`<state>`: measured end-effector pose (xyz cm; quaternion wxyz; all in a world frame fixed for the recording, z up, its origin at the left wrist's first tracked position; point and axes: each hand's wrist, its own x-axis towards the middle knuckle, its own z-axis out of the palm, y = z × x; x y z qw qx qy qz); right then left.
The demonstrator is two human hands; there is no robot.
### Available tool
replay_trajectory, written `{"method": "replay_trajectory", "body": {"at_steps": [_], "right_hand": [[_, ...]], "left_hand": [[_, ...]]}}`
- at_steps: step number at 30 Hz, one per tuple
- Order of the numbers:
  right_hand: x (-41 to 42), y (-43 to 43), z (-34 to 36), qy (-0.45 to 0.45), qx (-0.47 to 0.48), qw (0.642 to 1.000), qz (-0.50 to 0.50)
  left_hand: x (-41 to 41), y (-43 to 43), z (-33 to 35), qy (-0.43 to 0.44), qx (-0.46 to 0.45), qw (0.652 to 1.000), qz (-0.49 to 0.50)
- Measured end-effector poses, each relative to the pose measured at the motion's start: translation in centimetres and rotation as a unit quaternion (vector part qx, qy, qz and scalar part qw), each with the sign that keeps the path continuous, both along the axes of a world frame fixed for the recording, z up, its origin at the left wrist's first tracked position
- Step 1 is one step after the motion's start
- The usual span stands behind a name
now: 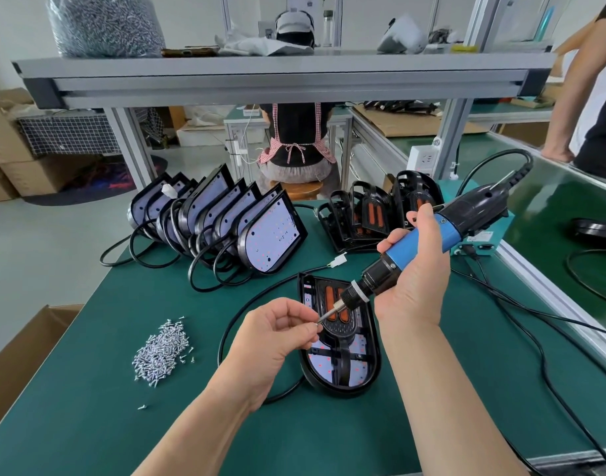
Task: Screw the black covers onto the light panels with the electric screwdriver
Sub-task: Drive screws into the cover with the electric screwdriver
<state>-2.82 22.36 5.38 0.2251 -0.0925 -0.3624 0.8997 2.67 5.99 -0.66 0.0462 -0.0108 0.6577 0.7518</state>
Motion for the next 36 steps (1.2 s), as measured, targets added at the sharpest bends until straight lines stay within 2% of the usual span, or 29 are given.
{"method": "replay_trajectory", "body": {"at_steps": [6, 9, 15, 26, 31, 33, 36], "right_hand": [[0.0, 0.0, 0.2, 0.003, -0.009, 1.0, -0.017], [-0.1, 0.0, 0.2, 0.0, -0.004, 1.0, -0.023], [0.0, -0.2, -0.4, -0.01, 0.011, 1.0, -0.023], [-0.1, -0.6, -0.3, 0.002, 0.038, 0.999, -0.025], [-0.2, -0.3, -0.1, 0.007, 0.024, 0.999, -0.021], [-0.4, -0.1, -0.1, 0.011, 0.032, 0.999, -0.023], [-0.6, 0.2, -0.1, 0.024, 0.056, 0.998, -0.025]], "left_hand": [[0.1, 0.8, -0.2, 0.078, -0.085, 0.992, 0.048], [0.1, 1.0, -0.2, 0.1, -0.092, 0.989, 0.059], [0.1, 0.5, -0.4, 0.104, -0.136, 0.984, 0.037], [-0.3, 0.1, -0.5, 0.112, -0.145, 0.982, 0.036], [-0.4, -0.5, -0.7, 0.107, -0.179, 0.978, 0.018], [-0.6, -1.0, -0.7, 0.106, -0.177, 0.978, 0.042], [-1.8, -1.8, -1.1, 0.073, -0.174, 0.971, 0.147]]}}
